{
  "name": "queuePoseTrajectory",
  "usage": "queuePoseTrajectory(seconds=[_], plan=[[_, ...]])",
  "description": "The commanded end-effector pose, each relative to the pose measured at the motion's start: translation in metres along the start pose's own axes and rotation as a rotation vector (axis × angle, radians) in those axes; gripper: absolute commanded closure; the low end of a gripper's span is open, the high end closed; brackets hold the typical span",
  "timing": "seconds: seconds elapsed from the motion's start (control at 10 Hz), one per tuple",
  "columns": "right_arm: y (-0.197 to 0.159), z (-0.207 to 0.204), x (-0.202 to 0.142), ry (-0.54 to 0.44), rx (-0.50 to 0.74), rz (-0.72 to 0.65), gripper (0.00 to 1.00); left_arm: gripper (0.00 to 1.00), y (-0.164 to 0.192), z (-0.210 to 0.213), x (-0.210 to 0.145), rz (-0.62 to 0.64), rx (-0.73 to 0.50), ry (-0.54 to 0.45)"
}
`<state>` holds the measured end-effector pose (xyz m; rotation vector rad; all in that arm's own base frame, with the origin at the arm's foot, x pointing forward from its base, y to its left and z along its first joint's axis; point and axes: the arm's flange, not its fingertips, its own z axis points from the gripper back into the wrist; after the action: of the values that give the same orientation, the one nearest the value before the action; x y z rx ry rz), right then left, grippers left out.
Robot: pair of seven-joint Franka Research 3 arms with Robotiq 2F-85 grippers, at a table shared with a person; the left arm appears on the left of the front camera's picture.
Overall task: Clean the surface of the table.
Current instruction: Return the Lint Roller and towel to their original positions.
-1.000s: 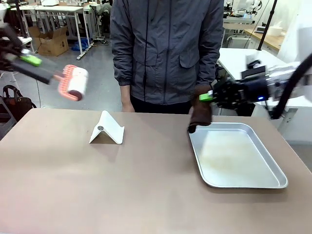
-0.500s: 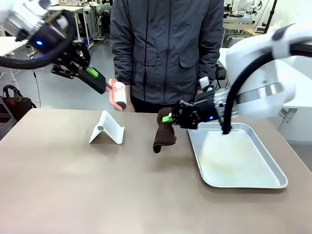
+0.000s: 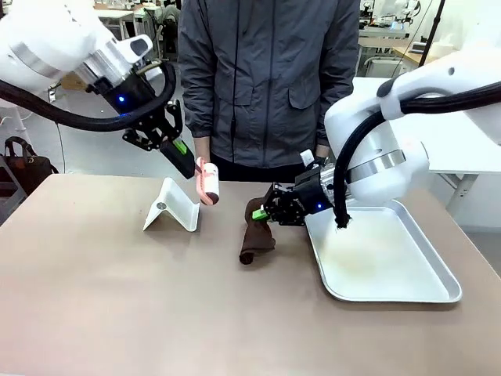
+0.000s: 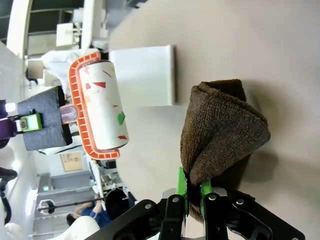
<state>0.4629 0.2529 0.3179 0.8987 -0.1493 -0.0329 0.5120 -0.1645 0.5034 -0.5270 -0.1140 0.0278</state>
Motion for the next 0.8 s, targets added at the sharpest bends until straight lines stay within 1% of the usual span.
queuePoseTrajectory(seconds=[0.0, 0.1, 0.2, 0.4, 0.5, 0.6, 0.7], plan=[[0.001, 0.0, 0.021, -0.002, -0.054, -0.029, 0.88, 0.78, -0.001, -0.004, 0.012, 0.025, 0.04, 0.024], [-0.005, 0.003, 0.026, 0.008, -0.084, -0.021, 0.88, 0.78, 0.005, -0.011, 0.017, 0.041, 0.03, 0.05], [-0.01, 0.004, 0.029, -0.005, -0.127, 0.013, 0.88, 0.78, 0.011, -0.015, 0.022, 0.046, 0.033, 0.058], [-0.015, 0.0, 0.029, -0.019, -0.171, 0.054, 0.88, 0.78, 0.021, -0.019, 0.03, 0.074, 0.02, 0.082], [-0.015, -0.002, 0.027, -0.021, -0.178, 0.062, 0.88, 0.78, 0.025, -0.019, 0.034, 0.086, 0.03, 0.061], [-0.024, 0.007, 0.025, -0.002, -0.129, 0.048, 0.88, 0.78, 0.023, -0.026, 0.023, 0.042, 0.022, 0.066], [-0.024, 0.007, 0.025, -0.002, -0.129, 0.048, 0.88, 0.78, 0.023, -0.026, 0.023, 0.042, 0.022, 0.066]])
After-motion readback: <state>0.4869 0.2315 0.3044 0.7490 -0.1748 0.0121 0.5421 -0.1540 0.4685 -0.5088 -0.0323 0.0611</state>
